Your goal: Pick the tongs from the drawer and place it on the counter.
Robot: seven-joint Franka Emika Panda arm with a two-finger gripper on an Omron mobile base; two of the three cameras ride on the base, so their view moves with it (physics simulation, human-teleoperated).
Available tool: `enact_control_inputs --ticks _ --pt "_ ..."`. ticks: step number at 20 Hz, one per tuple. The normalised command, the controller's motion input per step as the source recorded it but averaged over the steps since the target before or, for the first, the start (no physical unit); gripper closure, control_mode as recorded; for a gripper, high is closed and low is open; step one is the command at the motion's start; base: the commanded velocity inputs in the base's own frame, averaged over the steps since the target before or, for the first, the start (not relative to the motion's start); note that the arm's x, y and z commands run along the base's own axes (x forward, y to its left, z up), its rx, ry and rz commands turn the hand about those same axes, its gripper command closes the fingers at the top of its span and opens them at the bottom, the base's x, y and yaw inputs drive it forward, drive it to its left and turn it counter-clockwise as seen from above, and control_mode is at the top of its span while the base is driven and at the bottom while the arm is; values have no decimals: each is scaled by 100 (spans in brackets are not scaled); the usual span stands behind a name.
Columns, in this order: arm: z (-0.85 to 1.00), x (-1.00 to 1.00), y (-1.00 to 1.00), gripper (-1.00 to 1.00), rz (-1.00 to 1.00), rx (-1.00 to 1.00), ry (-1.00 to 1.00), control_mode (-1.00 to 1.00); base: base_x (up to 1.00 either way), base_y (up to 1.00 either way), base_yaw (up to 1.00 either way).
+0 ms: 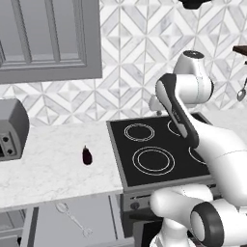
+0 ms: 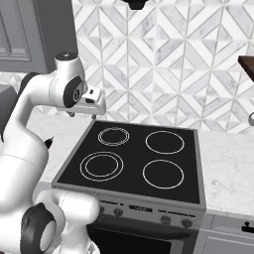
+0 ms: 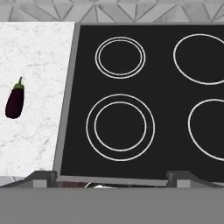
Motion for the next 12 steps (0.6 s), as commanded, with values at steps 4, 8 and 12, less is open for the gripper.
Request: enact_control_inputs --ticks 4,8,12 --pt "0 0 0 -100 0 0 0 100 40 16 0" --pt "0 0 0 -100 0 0 0 100 0 0 0" --pt "0 0 0 -100 0 0 0 100 0 0 0"
